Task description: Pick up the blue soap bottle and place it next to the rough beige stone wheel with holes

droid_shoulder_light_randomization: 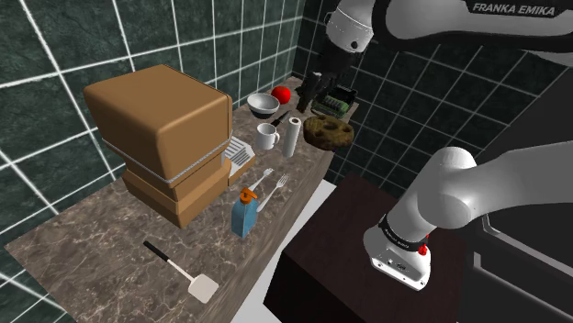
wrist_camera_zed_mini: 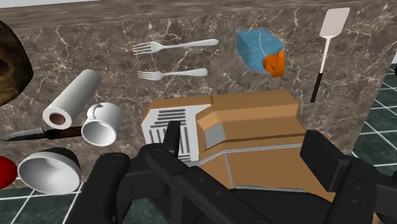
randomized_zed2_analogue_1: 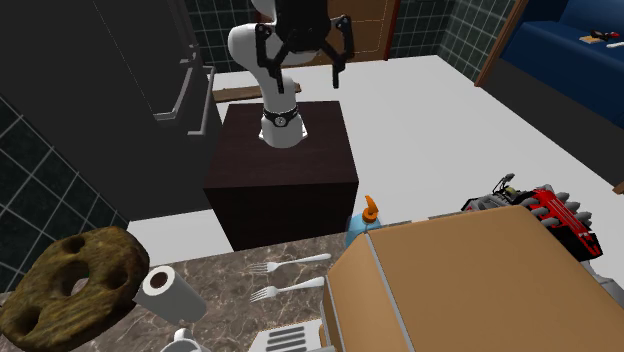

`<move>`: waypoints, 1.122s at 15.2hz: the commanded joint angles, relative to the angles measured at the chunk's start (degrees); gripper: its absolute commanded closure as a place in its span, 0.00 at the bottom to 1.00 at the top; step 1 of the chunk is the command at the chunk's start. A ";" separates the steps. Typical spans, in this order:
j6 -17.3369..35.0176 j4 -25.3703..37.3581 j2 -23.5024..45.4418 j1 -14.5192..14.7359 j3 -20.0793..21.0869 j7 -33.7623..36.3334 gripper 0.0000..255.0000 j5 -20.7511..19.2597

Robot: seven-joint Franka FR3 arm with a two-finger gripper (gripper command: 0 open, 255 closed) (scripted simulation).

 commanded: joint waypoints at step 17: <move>27.28 -3.08 29.92 -1.20 18.92 21.70 0.00 -4.81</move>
